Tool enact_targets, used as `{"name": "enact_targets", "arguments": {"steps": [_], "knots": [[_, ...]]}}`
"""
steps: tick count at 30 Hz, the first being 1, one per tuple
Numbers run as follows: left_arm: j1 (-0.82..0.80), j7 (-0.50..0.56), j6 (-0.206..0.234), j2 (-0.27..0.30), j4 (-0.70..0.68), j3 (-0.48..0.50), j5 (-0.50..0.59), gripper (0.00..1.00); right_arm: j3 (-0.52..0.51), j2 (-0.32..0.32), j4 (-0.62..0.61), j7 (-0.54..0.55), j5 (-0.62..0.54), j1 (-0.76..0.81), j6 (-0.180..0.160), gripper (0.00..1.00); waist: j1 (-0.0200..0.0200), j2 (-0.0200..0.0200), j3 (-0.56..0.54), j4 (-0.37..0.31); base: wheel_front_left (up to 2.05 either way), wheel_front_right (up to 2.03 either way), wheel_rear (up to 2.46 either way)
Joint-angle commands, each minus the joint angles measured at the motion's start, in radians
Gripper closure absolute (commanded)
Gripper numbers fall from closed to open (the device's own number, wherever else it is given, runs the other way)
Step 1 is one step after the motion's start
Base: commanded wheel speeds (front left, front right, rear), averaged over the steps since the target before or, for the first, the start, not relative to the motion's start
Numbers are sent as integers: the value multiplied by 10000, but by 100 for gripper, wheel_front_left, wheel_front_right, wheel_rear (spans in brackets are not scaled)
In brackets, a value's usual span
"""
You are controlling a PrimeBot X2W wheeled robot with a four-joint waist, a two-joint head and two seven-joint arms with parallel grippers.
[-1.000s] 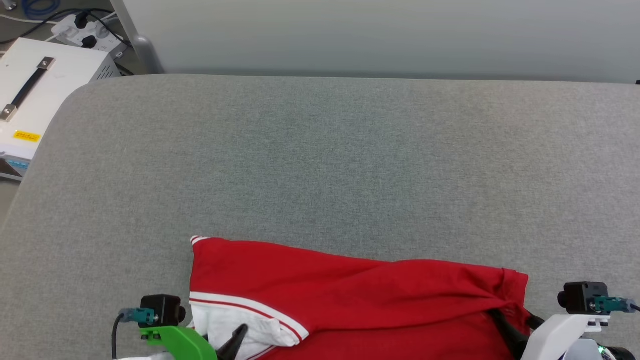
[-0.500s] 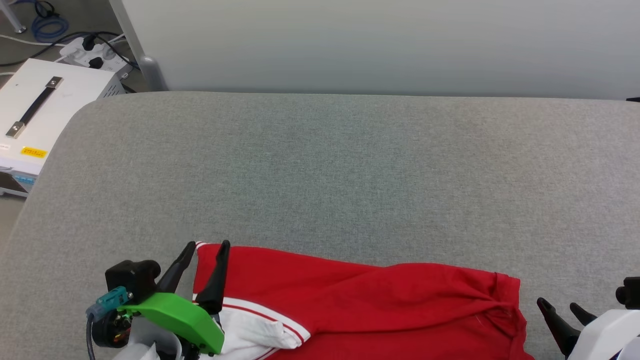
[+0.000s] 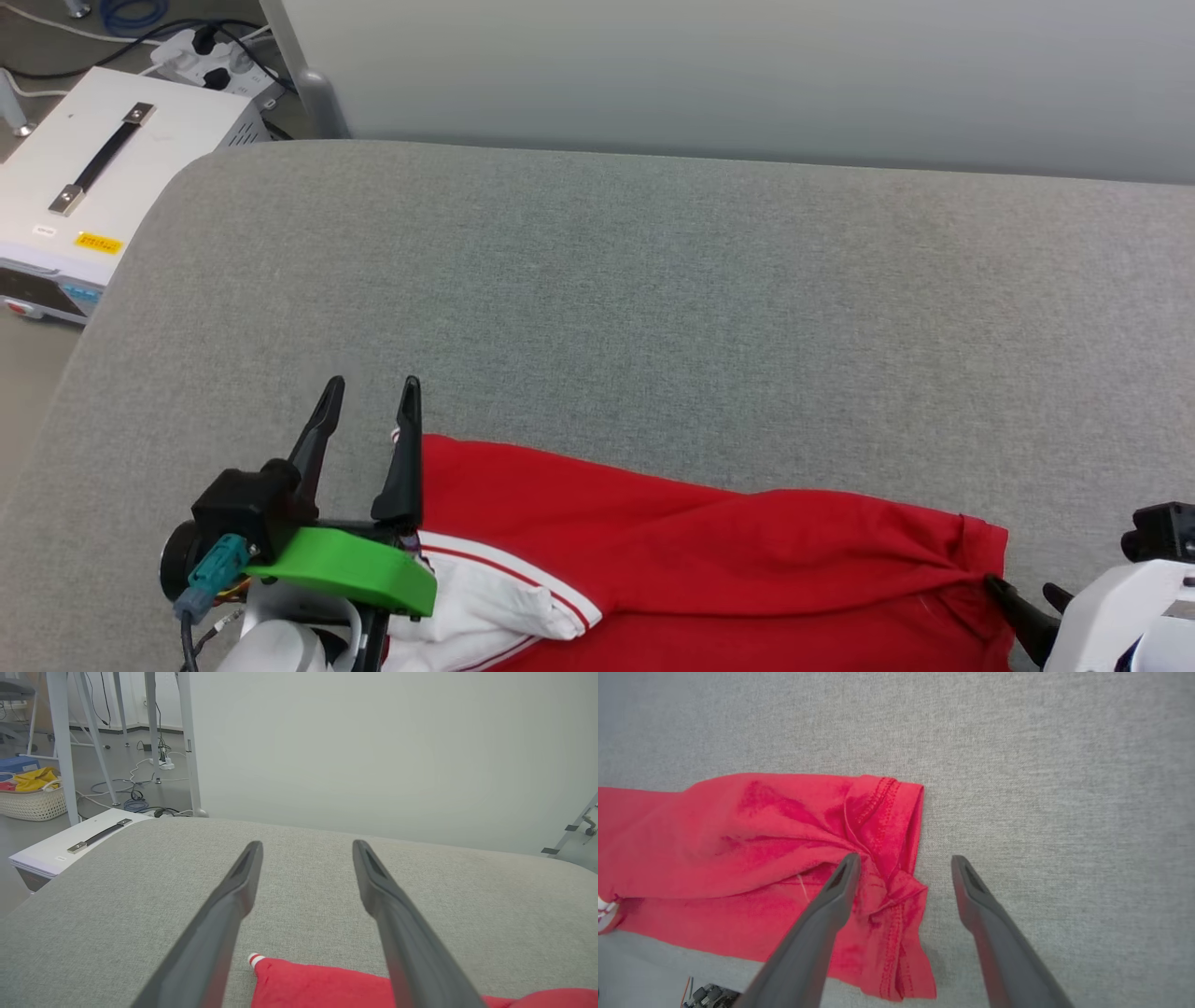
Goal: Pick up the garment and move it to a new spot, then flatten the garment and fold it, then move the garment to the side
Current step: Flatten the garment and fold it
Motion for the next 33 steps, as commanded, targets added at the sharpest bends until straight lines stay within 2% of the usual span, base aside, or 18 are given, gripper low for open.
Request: {"name": "enact_targets", "arguments": {"steps": [1,14,15,16,17,18,23,33], "knots": [[159,-54,-125,-145,-45,117,163,0,39,38,131,84,-50,-225,-6,0,1,0,174,129,0,0,0],[280,-56,-907,-1129,326,666,831,0,773,433,1481,773,318,-190,-6,0,1,0,626,540,0,0,0],[267,-56,-971,-1189,372,729,882,0,805,461,1562,835,322,-165,-6,5,1,0,643,551,0,0,0],[259,-56,-1028,-1245,416,795,934,0,825,503,1630,888,355,-160,-6,53,1,0,650,557,0,0,0],[254,-56,-1070,-1285,444,849,981,0,864,505,1666,914,341,-165,-6,89,1,0,654,559,0,0,0],[253,-56,-1121,-1332,482,905,1042,0,891,508,1698,917,342,-175,-6,100,1,0,656,565,0,0,0],[295,-56,-1314,-1488,648,1124,1263,0,1020,380,1521,591,335,-387,-6,100,1,0,570,541,0,0,0],[659,-56,-1408,-1544,903,1360,1411,0,852,-412,539,-176,13,-505,-6,100,1,0,-24,378,0,0,0]]}}
